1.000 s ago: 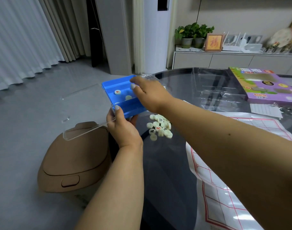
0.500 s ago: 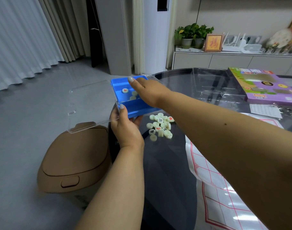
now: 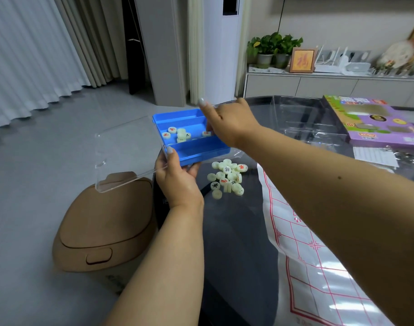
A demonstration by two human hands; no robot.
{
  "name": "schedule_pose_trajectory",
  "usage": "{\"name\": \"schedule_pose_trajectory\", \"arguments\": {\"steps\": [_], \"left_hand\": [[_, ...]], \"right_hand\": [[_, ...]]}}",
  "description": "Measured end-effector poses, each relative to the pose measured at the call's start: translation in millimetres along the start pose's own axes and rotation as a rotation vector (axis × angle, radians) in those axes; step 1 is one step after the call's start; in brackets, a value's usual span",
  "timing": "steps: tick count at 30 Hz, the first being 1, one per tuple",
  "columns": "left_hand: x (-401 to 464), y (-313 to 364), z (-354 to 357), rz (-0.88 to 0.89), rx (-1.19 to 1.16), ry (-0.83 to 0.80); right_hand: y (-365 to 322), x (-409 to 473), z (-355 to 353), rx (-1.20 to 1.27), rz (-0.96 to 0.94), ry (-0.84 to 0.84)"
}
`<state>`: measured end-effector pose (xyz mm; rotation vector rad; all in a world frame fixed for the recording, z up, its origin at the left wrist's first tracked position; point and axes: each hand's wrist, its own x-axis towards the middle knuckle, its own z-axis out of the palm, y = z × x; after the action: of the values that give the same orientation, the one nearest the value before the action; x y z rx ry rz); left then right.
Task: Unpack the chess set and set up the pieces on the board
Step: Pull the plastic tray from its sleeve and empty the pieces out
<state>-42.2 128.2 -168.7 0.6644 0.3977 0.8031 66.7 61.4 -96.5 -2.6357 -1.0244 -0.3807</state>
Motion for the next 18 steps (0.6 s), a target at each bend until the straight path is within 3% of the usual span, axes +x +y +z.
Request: {"name": "schedule_pose_trajectory", "arguments": {"steps": [2, 6, 8, 10, 14, 18], "left_hand": [[-0.1, -0.9, -0.6, 0.011, 0.02, 0.009], [-0.8, -1.5, 0.5, 0.011, 0.035, 0.004], [-2.5, -0.9, 1.2, -0.002, 0.037, -0.01], [-3.6, -0.4, 1.7, -0.012, 0.033, -0.021], [-2.9, -2.3, 0.6, -0.008, 0.066, -0.061], [-5.7, -2.0, 1.8, -0.046, 0.124, -0.078]], "right_hand": [[-4.0, -3.5, 3.0, 0.104, -0.005, 0.0], [-13.7, -10.2, -2.7, 0.722, 0.114, -0.127], [-13.7, -8.3, -5.2, 0.828, 0.152, -0.059], [-13.1, -4.0, -7.0, 0.681, 0.159, -0.008], [-20.2, 2.0, 2.3, 0.154, 0.103, -0.183], [-33.0, 14.3, 21.7, 0.056, 0.113, -0.318]]}}
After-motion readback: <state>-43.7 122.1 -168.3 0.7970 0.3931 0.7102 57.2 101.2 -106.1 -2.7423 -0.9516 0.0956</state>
